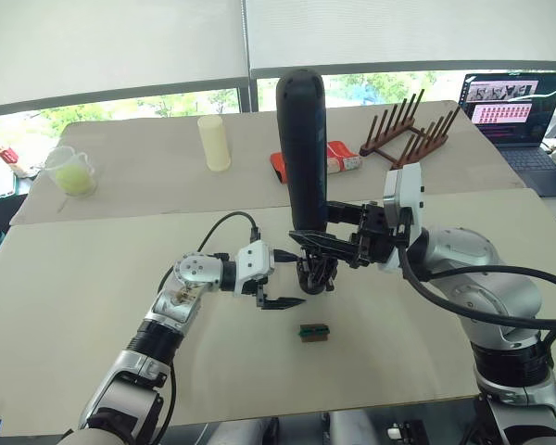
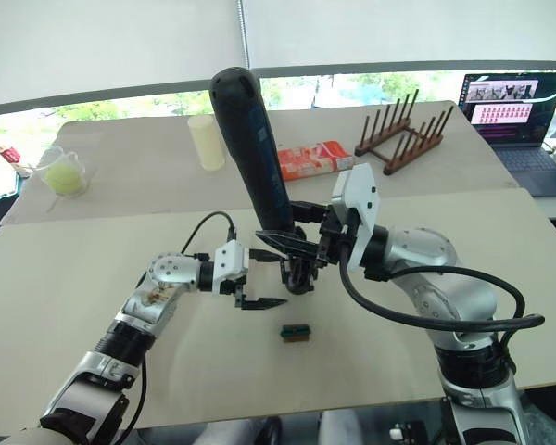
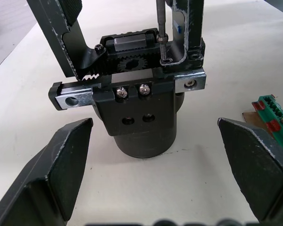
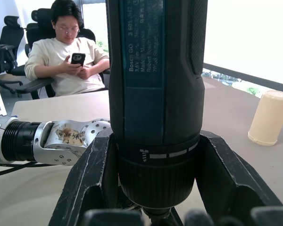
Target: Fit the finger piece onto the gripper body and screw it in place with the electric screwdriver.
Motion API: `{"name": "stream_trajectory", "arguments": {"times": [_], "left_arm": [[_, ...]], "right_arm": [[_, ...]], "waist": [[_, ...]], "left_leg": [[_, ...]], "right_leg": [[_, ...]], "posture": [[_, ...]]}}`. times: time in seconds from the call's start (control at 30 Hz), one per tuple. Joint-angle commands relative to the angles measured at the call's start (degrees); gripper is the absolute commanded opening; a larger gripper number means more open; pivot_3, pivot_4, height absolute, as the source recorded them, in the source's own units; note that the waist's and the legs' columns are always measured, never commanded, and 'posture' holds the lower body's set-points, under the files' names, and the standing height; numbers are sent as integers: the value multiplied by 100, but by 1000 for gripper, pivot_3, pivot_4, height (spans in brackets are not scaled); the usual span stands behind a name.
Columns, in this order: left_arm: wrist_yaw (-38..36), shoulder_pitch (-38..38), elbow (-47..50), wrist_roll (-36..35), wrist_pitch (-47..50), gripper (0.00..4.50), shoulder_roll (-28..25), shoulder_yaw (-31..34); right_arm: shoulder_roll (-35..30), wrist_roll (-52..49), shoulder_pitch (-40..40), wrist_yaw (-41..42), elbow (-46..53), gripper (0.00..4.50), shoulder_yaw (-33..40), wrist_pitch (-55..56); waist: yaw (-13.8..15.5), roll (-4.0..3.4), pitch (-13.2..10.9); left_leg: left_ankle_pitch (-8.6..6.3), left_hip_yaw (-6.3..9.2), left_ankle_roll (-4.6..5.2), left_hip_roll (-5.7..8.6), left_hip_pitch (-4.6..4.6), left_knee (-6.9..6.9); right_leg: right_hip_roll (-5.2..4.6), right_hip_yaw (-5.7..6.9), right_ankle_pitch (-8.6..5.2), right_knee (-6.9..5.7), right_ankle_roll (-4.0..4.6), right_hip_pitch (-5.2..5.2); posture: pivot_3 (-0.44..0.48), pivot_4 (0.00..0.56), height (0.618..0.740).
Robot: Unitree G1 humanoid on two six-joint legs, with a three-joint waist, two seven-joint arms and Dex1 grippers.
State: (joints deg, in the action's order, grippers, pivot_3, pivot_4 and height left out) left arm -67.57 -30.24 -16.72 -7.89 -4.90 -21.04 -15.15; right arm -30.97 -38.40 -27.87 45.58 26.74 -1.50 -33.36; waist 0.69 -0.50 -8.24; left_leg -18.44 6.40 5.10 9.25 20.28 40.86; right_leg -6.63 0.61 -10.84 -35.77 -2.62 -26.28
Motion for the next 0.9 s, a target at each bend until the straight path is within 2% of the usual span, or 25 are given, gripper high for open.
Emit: {"name": "stream_trajectory", "arguments": {"times": [0.03, 0.9], "left_arm": [[33, -23, 76, -14, -33, 4500, 6, 4], [41, -37, 50, -8, -46, 4500, 9, -1]], "right_arm": [[15, -128, -141, -5, 253, 1901, 128, 76], [57, -168, -59, -100, 384, 1901, 100, 5]], "waist": [[0, 0, 0], [0, 0, 0]], "left_leg": [[0, 0, 0, 0, 0, 0], [0, 0, 0, 0, 0, 0]], "right_leg": [[0, 0, 0, -1, 0, 0], [0, 0, 0, 0, 0, 0]], "posture": [[0, 150, 740], [0, 150, 740]]}}
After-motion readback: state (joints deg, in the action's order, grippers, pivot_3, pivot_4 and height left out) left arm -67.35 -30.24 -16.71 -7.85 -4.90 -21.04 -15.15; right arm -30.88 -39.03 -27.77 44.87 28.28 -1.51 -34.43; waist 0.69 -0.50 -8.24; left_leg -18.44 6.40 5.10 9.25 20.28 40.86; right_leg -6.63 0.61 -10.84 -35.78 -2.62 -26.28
